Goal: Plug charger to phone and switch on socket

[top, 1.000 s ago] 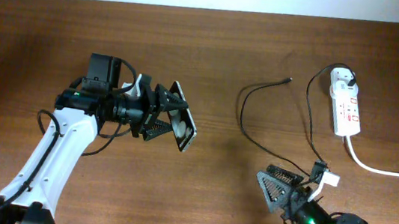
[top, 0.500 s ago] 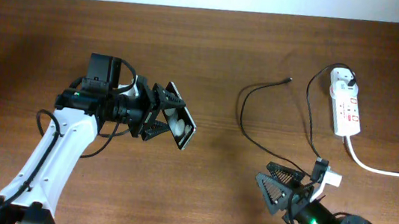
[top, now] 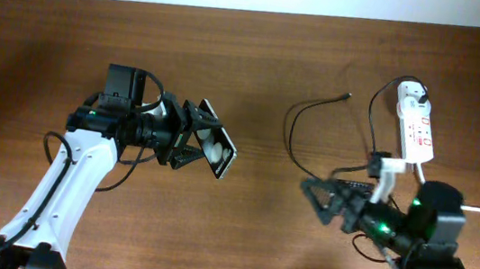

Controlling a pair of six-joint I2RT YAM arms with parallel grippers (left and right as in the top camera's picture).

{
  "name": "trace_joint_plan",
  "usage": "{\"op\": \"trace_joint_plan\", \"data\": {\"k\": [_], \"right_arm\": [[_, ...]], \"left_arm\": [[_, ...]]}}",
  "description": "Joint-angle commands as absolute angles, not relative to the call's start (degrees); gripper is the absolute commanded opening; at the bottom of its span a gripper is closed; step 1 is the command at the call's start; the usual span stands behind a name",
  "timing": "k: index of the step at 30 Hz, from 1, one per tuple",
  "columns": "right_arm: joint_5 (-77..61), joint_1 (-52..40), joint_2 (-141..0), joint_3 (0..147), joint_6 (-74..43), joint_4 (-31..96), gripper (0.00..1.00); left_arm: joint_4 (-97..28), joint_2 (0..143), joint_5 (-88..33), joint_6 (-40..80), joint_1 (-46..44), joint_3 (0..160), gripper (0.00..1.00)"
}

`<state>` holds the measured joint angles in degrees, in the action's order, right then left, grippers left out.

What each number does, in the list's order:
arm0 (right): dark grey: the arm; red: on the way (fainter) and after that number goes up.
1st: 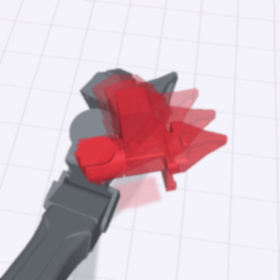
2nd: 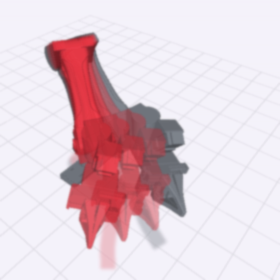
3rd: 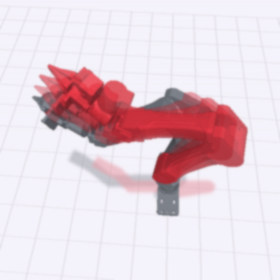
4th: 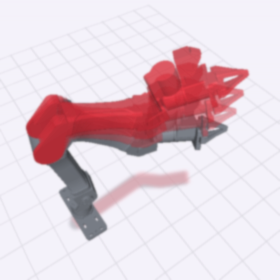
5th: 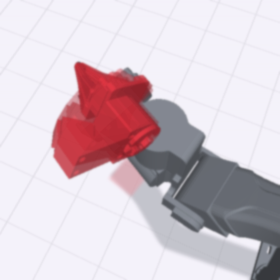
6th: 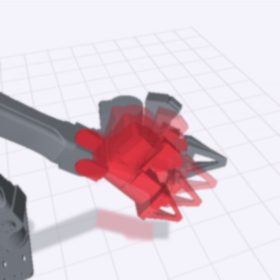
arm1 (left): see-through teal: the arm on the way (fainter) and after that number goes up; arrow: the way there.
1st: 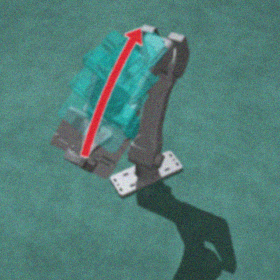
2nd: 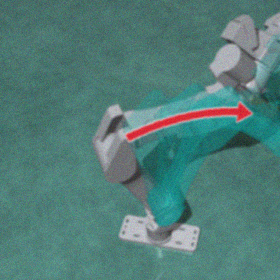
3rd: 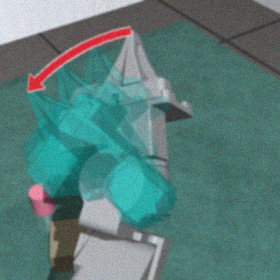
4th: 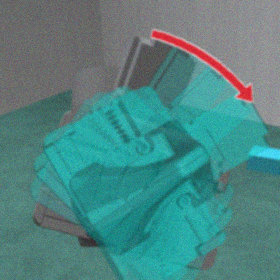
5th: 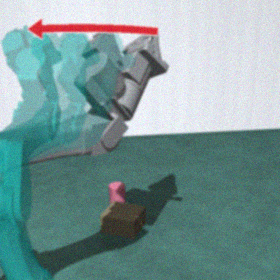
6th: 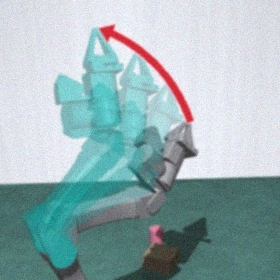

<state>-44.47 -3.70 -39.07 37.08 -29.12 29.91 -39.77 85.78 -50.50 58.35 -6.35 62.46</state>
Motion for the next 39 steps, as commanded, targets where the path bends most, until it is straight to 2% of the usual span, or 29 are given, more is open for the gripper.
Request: {"op": "trace_joint_plan", "data": {"k": [1,6,11,12,13,15,22,27,30,37,39], "right_arm": [[-26.65,-15.03,-39.97,42.04,-24.03,30.63,0.99],[-12.53,-31.0,-41.67,42.02,-28.64,26.94,0.99],[-13.04,-38.83,-49.78,42.02,-29.15,15.92,0.99],[-13.32,-39.38,-51.24,42.02,-29.71,14.76,0.95],[-13.19,-40.23,-53.45,42.02,-30.5,12.73,0.83],[-12.08,-41.25,-56.64,42.02,-30.5,9.41,0.75],[-6.63,-44.71,-67.33,42.02,-31.07,-2.94,0.74],[-2.26,-45.47,-73.14,42.02,-35.24,-10.13,0.69],[-2.26,-45.47,-75.46,42.02,-35.24,-14.06,0.63],[-2.33,-45.5,-79.15,42.04,-36.56,-16.56,0.38],[-2.33,-45.47,-79.18,42.04,-36.56,-16.75,0.36]], "left_arm": [[-39.48,85.54,-51.88,61.1,-6.24,62.67,0.64],[-39.46,85.54,-52.27,63.83,-6.24,62.67,0.64],[-39.46,85.54,-52.58,63.86,-6.24,62.67,0.64],[-39.46,85.54,-52.75,63.83,-6.24,62.67,0.64],[-39.46,85.54,-52.73,63.83,-6.24,62.67,0.65],[-39.46,85.54,-52.73,63.83,-6.24,62.67,0.64],[-39.46,85.54,-52.71,63.83,-6.24,62.67,0.64],[-39.46,85.54,-52.69,63.81,-6.24,62.67,0.65],[-39.46,85.54,-52.71,63.81,-6.24,62.67,0.65],[-39.46,85.54,-52.71,63.81,-6.24,62.67,0.65],[-39.46,85.54,-52.71,63.79,-6.24,62.67,0.65]]}}
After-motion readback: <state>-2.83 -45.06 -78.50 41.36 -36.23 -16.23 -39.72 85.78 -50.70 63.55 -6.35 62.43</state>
